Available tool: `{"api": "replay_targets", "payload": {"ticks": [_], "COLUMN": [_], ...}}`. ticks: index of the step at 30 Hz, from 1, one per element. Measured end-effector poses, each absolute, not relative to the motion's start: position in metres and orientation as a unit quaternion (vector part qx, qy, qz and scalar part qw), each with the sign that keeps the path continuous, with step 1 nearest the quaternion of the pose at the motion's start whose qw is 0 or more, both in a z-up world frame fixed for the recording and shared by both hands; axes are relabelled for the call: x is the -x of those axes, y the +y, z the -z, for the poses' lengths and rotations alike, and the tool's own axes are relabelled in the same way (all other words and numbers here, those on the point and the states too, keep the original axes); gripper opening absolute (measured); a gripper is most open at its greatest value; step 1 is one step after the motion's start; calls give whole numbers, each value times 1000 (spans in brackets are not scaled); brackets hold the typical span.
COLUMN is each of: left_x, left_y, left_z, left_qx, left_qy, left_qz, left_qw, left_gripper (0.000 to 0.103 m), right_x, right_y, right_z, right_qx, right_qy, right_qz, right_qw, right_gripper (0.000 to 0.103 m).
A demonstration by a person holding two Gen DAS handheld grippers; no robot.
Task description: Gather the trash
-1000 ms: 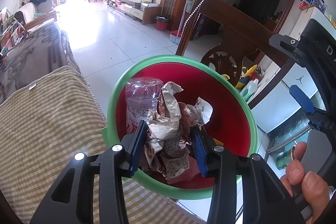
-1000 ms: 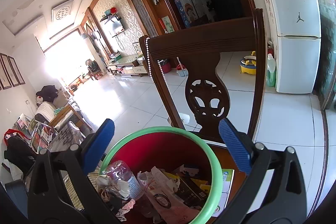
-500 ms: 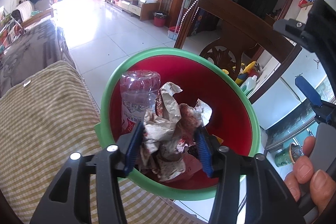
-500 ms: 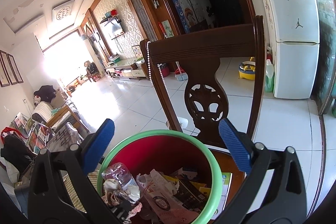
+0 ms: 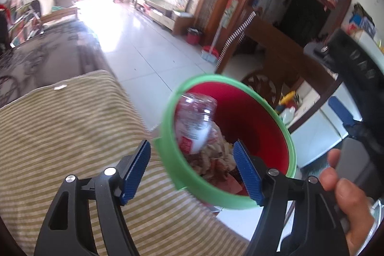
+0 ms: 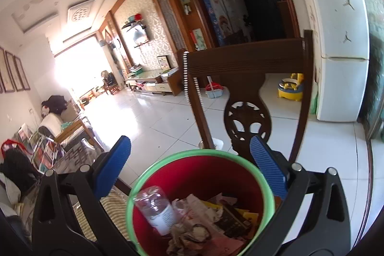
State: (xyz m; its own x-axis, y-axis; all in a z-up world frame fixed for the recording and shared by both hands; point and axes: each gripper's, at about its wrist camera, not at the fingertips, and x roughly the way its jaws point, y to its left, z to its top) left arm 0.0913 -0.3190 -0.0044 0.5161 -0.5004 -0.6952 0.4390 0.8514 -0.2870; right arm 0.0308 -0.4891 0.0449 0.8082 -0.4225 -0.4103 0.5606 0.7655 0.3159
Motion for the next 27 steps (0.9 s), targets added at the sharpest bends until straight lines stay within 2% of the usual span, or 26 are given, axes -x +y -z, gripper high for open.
{"api": "replay_targets", "payload": {"ticks": [9, 14, 15, 17, 24, 27], "left_x": [-68, -49, -46, -35, -10, -1], "left_y": [-204, -135, -127, -105, -56, -45], "left_z": [-27, -42, -43, -46, -52, -55], "left_qx": [47, 62, 64, 70, 83, 97], "left_qy": [354, 314, 307, 283, 186, 145], "left_qz": [198, 163, 158, 145, 100, 92], "left_qw": [913, 933, 936, 945, 974, 980], "left_gripper": [88, 90, 93, 95, 95, 95], "right_x": [-64, -69, -68, -64, -7, 5], "right_y": [-399, -332, -318, -301, -263, -265], "right_z": [-58, -58, -59, -63, -88, -82], "right_qx": [-104, -49, -37, -24, -30, -55], "right_qy": [198, 217, 215, 203, 53, 55], "right_qz": [160, 101, 89, 80, 64, 95], "right_qw": [961, 970, 972, 976, 996, 992], "right_gripper": [98, 98, 98, 98, 98, 98]}}
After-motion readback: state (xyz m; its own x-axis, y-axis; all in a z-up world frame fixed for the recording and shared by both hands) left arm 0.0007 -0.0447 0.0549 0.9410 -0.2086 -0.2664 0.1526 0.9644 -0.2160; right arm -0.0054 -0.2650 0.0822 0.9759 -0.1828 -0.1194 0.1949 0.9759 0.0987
